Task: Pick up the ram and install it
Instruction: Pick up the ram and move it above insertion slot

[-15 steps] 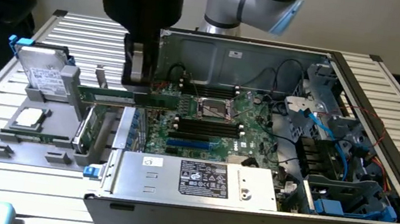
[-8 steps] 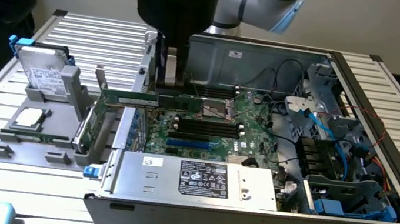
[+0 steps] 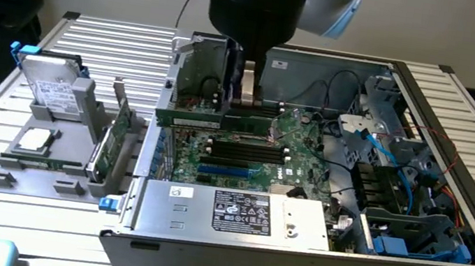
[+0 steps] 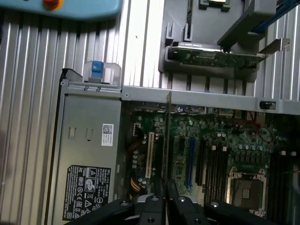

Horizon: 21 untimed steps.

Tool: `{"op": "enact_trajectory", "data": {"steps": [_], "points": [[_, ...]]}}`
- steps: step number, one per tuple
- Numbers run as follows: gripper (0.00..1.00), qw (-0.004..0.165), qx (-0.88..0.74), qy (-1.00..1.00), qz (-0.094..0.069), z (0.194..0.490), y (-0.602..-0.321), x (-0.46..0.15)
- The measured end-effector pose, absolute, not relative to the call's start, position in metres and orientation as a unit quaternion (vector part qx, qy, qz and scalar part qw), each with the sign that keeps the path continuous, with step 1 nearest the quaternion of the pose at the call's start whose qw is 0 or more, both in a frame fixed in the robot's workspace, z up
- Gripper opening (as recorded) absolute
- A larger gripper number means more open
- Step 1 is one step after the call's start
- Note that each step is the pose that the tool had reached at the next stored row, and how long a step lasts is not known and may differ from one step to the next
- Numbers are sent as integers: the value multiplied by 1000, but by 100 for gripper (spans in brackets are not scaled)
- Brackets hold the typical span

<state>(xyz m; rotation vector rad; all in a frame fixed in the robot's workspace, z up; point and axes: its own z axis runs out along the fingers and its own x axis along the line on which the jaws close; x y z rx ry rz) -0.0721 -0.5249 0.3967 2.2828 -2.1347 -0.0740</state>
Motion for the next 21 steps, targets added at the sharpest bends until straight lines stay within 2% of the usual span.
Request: {"op": "enact_trajectory", "data": {"steps": [21], "points": [[13,10,729,-684,-18,385,-480,-12]]}}
